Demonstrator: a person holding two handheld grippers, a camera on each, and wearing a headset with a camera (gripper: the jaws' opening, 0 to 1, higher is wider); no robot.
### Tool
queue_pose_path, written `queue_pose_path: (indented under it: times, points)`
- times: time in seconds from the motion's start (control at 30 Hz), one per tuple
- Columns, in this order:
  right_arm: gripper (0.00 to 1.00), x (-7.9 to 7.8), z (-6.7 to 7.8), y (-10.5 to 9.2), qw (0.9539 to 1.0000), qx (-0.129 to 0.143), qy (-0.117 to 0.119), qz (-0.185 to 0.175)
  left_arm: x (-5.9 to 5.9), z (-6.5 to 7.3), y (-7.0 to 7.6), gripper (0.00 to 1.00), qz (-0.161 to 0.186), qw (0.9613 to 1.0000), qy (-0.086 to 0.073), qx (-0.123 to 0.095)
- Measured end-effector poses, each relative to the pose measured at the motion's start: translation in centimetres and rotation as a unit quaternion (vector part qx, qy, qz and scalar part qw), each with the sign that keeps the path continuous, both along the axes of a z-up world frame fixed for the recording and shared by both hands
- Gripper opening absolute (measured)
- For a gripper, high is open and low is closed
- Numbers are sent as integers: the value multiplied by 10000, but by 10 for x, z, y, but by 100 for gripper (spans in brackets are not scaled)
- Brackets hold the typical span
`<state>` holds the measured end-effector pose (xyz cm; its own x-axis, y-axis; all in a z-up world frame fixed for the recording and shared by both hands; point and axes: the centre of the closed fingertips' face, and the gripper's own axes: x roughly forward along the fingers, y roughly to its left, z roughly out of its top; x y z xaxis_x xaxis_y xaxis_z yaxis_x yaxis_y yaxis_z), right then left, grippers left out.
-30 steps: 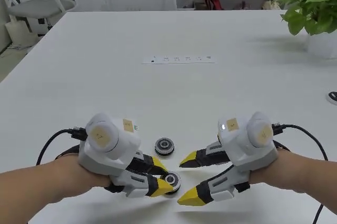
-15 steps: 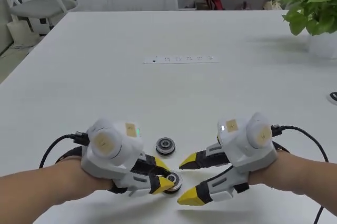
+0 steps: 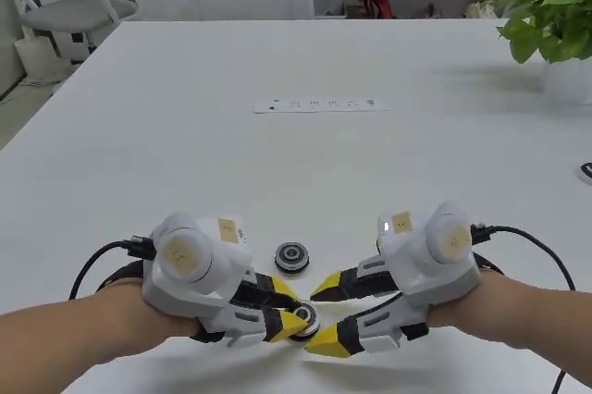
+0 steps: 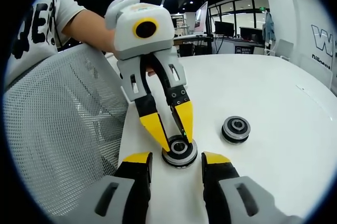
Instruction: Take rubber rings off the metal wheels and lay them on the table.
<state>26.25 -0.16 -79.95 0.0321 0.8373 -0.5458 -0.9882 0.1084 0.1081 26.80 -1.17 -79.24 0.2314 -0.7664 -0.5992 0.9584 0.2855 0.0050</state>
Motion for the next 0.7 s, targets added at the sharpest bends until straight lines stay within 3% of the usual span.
queue_pose_path:
  times: [0.27,0.7]
  points:
    - [33,7,1,3,9997,73,35,-221,0,0,0,13,-3,10000,-37,23]
    - [26,3,-6,4,9997,-118,-13,-219,0,0,0,13,6,10000,-67,25]
